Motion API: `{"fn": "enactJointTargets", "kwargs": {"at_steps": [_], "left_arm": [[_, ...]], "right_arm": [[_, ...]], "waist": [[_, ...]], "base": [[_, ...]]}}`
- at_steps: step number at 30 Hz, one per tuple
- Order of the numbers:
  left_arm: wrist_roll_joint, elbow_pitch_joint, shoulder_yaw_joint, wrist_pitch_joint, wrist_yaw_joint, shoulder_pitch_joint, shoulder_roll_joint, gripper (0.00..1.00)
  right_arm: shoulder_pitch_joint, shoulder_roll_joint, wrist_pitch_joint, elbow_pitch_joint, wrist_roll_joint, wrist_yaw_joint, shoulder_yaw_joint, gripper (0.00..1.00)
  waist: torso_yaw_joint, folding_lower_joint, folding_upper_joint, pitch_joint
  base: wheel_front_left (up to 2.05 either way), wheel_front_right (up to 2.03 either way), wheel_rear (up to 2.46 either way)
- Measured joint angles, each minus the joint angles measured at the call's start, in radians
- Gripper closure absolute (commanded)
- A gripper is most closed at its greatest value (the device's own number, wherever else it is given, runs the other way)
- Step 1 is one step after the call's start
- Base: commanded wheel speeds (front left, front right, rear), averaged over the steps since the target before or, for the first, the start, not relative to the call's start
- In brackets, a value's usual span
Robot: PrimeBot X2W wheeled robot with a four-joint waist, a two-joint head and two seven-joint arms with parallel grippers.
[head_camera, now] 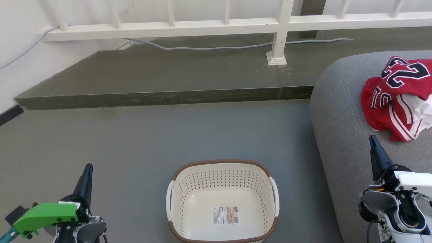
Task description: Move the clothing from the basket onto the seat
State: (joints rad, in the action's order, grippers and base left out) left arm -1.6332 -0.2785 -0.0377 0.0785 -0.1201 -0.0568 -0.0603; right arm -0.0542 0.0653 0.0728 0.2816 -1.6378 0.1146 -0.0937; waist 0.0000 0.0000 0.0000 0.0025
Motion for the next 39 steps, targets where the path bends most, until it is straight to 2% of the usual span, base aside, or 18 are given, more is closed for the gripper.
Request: {"fn": "enactJointTargets", "kwargs": {"at_steps": [39], "left_arm": [[0.000,-0.002,-0.004,0.001,-0.002,0.000,0.002,1.00]], "right_arm": [[0.000,-0.001,0.000,0.001,0.000,0.003,-0.002,1.00]], "waist": [[0.000,0.0000,0.0000,0.000]], "base": [[0.00,0.00,0.00]]}}
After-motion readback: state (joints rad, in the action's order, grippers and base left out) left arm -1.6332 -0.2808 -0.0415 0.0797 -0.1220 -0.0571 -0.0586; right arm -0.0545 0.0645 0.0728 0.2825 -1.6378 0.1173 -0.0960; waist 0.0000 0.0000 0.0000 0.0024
